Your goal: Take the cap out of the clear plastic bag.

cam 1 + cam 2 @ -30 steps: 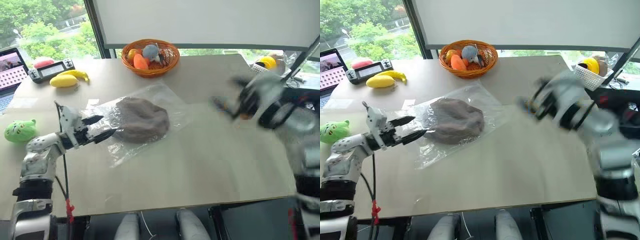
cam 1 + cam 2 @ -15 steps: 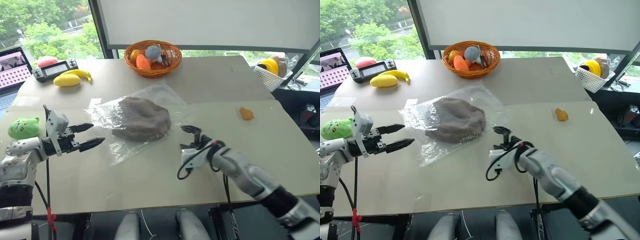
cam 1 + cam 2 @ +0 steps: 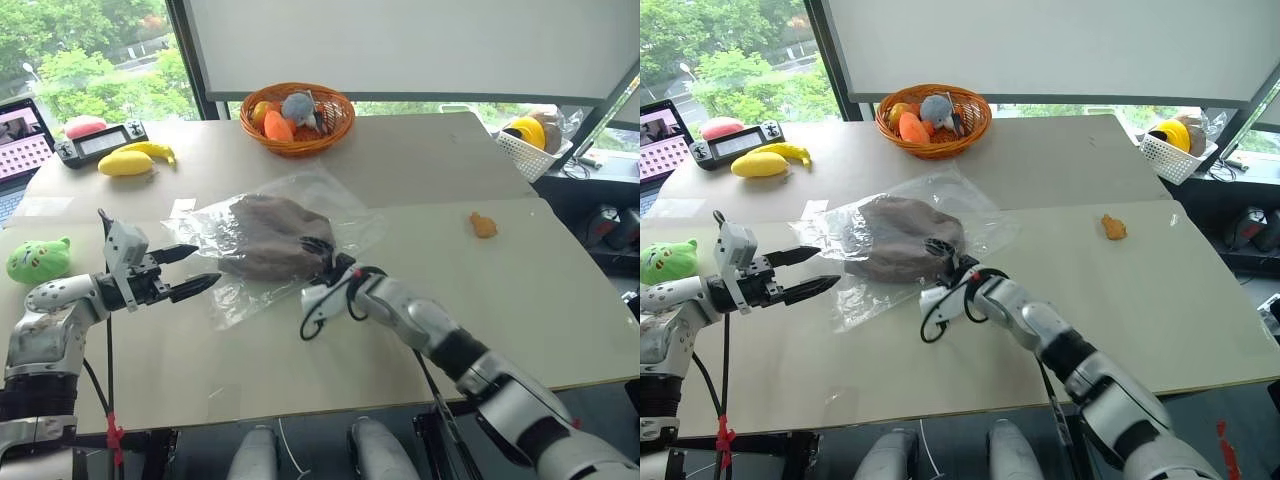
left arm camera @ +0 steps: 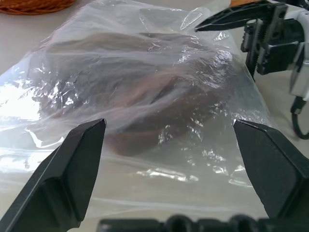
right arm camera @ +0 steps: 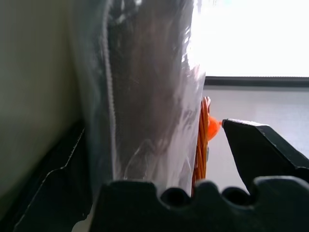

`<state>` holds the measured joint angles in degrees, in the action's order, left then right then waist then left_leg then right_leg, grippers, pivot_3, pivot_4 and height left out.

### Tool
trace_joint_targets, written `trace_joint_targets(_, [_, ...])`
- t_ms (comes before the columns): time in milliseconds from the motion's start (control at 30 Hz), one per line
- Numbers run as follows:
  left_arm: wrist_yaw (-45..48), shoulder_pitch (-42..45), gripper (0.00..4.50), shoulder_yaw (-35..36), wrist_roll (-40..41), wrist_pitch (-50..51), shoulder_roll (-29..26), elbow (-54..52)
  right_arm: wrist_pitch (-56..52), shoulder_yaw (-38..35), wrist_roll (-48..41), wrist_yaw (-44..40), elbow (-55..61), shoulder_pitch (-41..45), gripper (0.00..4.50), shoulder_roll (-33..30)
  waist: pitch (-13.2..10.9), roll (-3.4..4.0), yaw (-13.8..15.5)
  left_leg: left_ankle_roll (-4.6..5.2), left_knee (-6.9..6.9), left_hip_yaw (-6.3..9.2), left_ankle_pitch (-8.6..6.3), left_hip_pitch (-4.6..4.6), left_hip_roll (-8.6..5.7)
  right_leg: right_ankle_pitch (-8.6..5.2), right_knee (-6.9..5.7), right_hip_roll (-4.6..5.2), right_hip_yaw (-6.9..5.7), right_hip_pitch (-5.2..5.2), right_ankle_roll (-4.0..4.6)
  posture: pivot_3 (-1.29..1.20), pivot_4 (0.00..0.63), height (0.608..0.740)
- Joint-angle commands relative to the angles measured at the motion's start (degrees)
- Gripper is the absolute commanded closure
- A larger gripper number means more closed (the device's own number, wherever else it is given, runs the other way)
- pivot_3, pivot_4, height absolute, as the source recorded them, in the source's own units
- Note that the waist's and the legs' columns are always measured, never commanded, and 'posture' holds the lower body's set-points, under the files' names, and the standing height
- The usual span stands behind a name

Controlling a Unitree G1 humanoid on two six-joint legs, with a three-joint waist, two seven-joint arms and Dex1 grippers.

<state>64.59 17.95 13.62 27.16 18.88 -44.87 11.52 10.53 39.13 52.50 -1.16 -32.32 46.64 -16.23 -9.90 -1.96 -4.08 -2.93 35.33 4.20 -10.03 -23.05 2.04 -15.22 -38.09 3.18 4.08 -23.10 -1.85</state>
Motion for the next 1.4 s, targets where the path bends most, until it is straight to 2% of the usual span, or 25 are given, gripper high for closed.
trace_joint_targets(33, [-0.6, 0.6, 0.0, 1.0, 0.5, -0.5, 0.1, -1.3, 0.4, -0.1, -0.5, 1.3, -6.7, 0.1, 0.01, 0.9, 0.1, -0.11, 0.1, 0.0, 0.0, 0.01, 0.0, 0.01, -0.01, 0.0, 0.0, 0.0, -0.01, 0.02, 0.0, 0.0, 0.15, 0.735])
trace_joint_targets(67, [-0.7, 0.8, 0.0, 0.9, 0.5, -0.6, 0.2, -1.3, 1.0, 0.1, -0.6, 1.6, -7.3, 0.1, 0.01, 1.1, 0.1, -0.17, 0.1, 0.0, 0.0, 0.02, 0.0, 0.05, -0.01, 0.0, 0.0, 0.01, -0.01, 0.06, 0.0, 0.0, 0.15, 0.735])
trace_joint_targets(167, [-0.9, 1.2, 0.0, 0.6, 0.3, -0.7, 0.4, -1.1, 2.9, 0.3, -1.1, 2.0, -7.8, -0.6, 0.7, 0.9, 0.1, -0.18, 0.1, 0.0, 0.0, 0.02, 0.0, 0.28, -0.01, -0.02, 0.0, 0.0, -0.01, 0.28, -0.02, 0.0, 0.15, 0.735])
trace_joint_targets(400, [-1.1, 2.0, 0.0, 0.1, -0.2, -1.0, 0.5, -0.6, 5.1, 1.0, -0.2, 3.7, -7.5, -0.9, 3.16, 0.1, 0.1, -0.19, 0.1, 0.0, -0.09, 0.03, 0.0, 0.21, -0.02, -0.02, 0.04, 0.02, -0.02, 0.21, -0.01, 0.0, 0.15, 0.735])
trace_joint_targets(433, [-1.1, 2.0, 0.0, 0.1, -0.2, -1.0, 0.5, -0.7, 5.3, 1.1, 0.1, 4.1, -7.4, -0.9, 3.38, 0.0, 0.1, -0.19, 0.1, 0.0, -0.11, 0.03, 0.0, 0.23, -0.02, -0.02, 0.05, 0.01, -0.03, 0.22, -0.01, 0.0, 0.15, 0.735])
trace_joint_targets(533, [-1.1, 2.2, 0.0, -0.2, -0.4, -1.2, 0.6, -0.5, 5.5, 1.3, 0.5, 4.9, -7.8, -0.8, 4.41, -0.2, 0.1, -0.21, -0.1, 0.0, -0.12, 0.03, 0.0, 0.3, -0.01, -0.03, 0.04, 0.01, -0.02, 0.28, -0.01, 0.0, 0.15, 0.735])
trace_joint_targets(667, [-1.3, 2.8, 0.0, -0.8, -0.8, -1.7, 0.8, 0.2, 10.2, 2.0, 1.3, 8.7, -6.4, -1.1, 4.47, -2.0, 0.1, -0.21, 0.0, 0.0, -0.23, 0.02, 0.0, 0.77, -0.01, -0.23, 0.1, 0.01, -0.02, 0.74, -0.26, 0.0, 0.15, 0.735])
trace_joint_targets(800, [-1.3, 3.4, 0.0, -1.1, -1.1, -2.0, 1.1, 0.9, 17.3, 2.6, 3.0, 15.1, -3.7, -0.7, 4.47, -5.4, 0.1, -0.21, 0.3, 0.0, -0.32, 0.03, -0.01, 0.74, -0.04, -0.34, 0.14, 0.05, -0.03, 0.73, -0.31, 0.0, 0.15, 0.735])
trace_joint_targets(933, [-1.0, 4.3, 0.0, -1.4, -1.5, -2.4, 1.3, 1.9, 31.1, 5.5, 7.9, 26.3, -6.4, 3.2, 4.47, -12.6, 0.1, -0.2, 0.4, -0.01, -0.44, 0.02, -0.02, 0.45, -0.15, -0.19, 0.27, 0.17, -0.03, 0.46, -0.04, 0.0, 0.15, 0.735])
trace_joint_targets(1033, [-0.8, 4.7, 0.0, -1.6, -1.7, -2.6, 1.3, 2.3, 34.9, 8.3, 12.0, 32.5, -13.8, 7.3, 4.47, -14.9, 0.1, -0.2, 0.2, -0.02, -0.39, 0.01, -0.02, -0.12, -0.16, -0.17, 0.19, 0.18, -0.01, -0.14, -0.02, 0.0, 0.15, 0.735])
trace_joint_targets(1233, [-0.1, 5.4, 0.0, -1.9, -2.1, -2.6, 0.9, 3.3, 38.9, 17.4, 22.6, 46.7, -25.8, 17.6, 4.47, -15.4, 0.1, -0.19, 0.1, -0.01, -0.42, 0.01, -0.02, -0.13, -0.19, -0.17, 0.2, 0.21, -0.01, -0.16, -0.01, 0.0, 0.15, 0.735])
trace_joint_targets(1400, [0.5, 5.6, 0.0, -2.0, -2.3, -2.2, 0.7, 3.6, 34.5, 27.5, 31.9, 58.2, -35.2, 24.7, 4.47, -10.5, 0.1, -0.18, 0.0, -0.02, -0.44, 0.02, -0.01, -0.07, -0.18, -0.18, 0.16, 0.19, -0.02, -0.16, 0.02, 0.0, 0.15, 0.735])
